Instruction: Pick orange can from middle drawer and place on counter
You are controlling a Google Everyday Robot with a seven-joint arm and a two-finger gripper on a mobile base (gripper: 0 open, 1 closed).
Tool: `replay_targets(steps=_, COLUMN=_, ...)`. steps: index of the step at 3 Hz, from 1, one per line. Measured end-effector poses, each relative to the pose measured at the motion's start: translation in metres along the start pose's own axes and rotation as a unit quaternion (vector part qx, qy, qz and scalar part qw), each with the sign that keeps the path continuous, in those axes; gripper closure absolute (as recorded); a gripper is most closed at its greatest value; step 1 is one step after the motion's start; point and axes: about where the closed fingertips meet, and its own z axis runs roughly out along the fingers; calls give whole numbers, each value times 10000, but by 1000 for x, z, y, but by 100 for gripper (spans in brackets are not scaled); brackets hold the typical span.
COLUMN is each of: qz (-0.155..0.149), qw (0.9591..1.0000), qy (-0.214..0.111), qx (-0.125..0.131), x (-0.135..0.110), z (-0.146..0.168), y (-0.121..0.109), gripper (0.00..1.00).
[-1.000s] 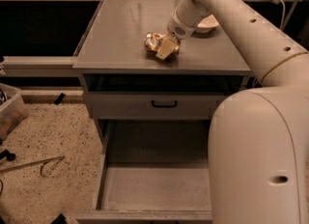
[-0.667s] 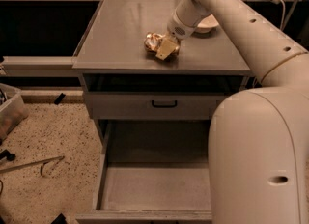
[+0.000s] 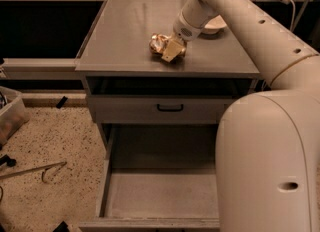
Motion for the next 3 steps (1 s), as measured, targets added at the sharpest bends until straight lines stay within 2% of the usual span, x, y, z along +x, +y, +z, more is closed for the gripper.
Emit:
replay_targets(steps=2, qz=0, qw=10000, qy=0, qx=0, x=0, z=0, y=0, gripper=12)
replay_targets(steps=3, qz=0, qw=10000, qy=0, qx=-1, x=0, z=0, y=0, gripper=0)
